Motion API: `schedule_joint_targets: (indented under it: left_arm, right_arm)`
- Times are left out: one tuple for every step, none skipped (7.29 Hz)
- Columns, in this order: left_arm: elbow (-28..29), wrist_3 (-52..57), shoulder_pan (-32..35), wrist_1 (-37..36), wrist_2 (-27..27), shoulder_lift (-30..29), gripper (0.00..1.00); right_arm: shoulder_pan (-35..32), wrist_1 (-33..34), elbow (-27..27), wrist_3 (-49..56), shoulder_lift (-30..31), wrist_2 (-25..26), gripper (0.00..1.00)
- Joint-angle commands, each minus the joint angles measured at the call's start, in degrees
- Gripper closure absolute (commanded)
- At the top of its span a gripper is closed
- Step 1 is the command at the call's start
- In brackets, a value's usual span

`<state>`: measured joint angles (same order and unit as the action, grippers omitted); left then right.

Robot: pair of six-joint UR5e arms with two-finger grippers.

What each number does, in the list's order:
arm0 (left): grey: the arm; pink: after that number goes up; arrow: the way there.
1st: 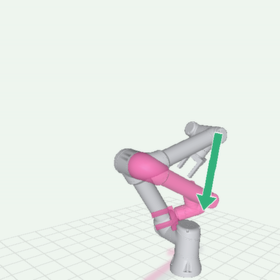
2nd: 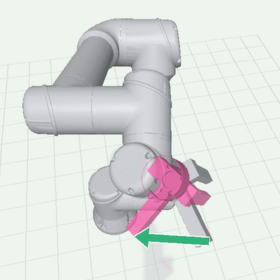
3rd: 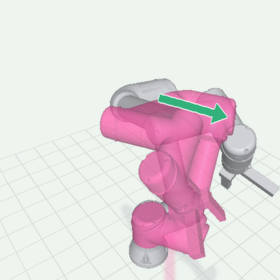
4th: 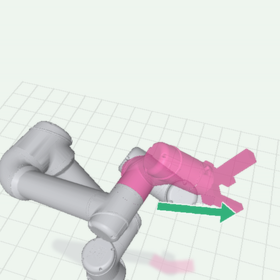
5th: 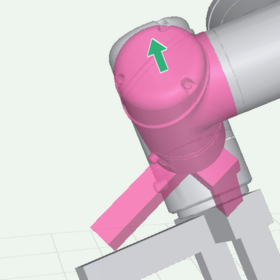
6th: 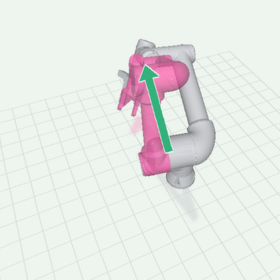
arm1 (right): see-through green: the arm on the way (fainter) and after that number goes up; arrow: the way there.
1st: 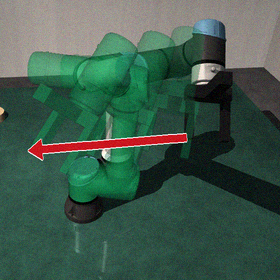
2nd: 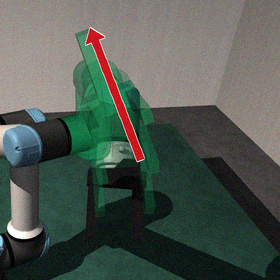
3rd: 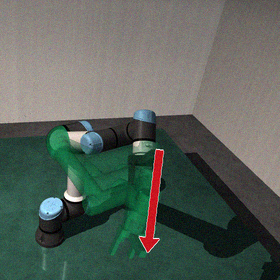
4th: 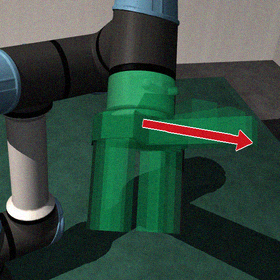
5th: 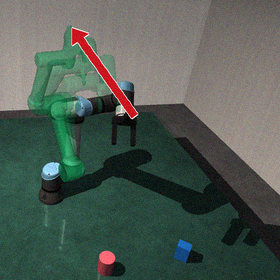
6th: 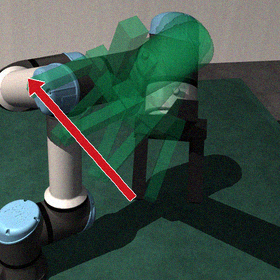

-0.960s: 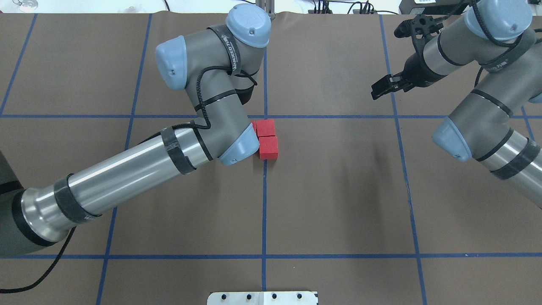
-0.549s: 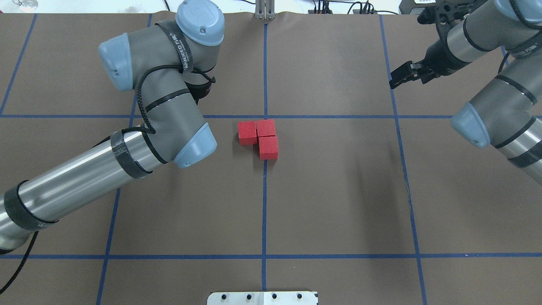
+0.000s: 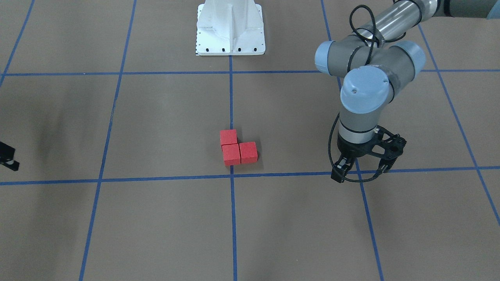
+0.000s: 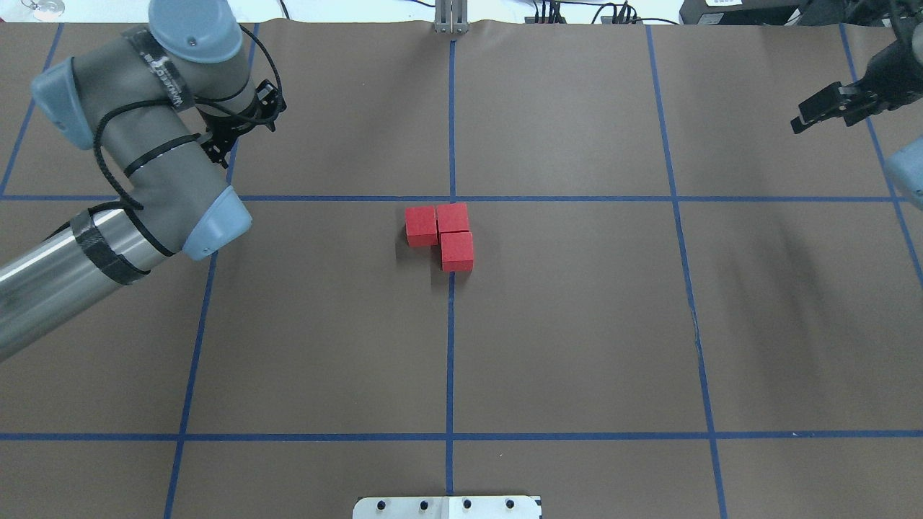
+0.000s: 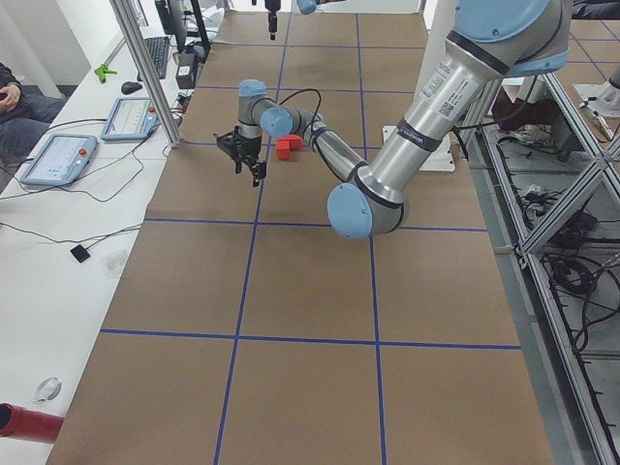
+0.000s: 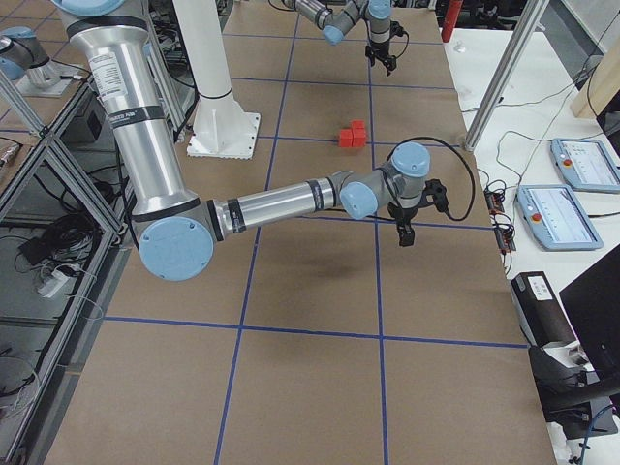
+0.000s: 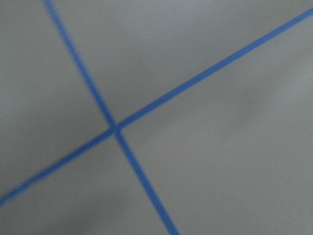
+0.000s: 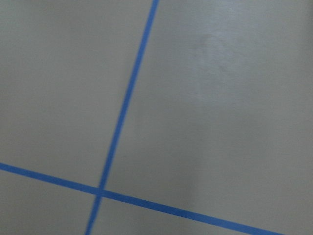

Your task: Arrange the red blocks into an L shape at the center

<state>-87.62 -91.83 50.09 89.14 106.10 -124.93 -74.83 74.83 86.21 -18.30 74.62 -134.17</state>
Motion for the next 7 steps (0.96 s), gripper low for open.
schedule_joint_targets:
  left_arm:
    - [-5.5,20.52,5.34,5.86,3.73,10.53,0.0]
    - [-7.72,32.47,11.03,5.87,9.94,14.76,0.0]
    - [-8.96,45.99,17.18,5.7,13.22,18.72,0.0]
    - [-9.41,56.83,22.02,5.52,15.69,22.06,0.0]
    - [-9.5,65.73,25.55,5.35,17.28,24.45,0.0]
    - [-9.32,73.99,27.94,5.09,17.99,26.47,0.0]
    - [-8.97,80.17,30.83,5.08,18.44,28.75,0.0]
  right_arm:
    - [-7.24,3.97,-6.13,10.7,0.27,-1.53,0.01]
    - [-8.74,8.18,-4.83,11.35,0.35,-1.53,0.01]
    - [-9.37,8.66,-3.26,11.44,1.92,-1.45,0.01]
    - [-9.46,8.4,-1.15,11.44,4.55,-0.66,0.01]
    - [-9.46,8.31,0.0,11.53,5.1,1.7,0.01]
    - [-9.46,8.31,1.75,11.44,6.06,2.24,0.01]
    - [-9.37,8.22,1.77,11.35,6.68,2.25,0.01]
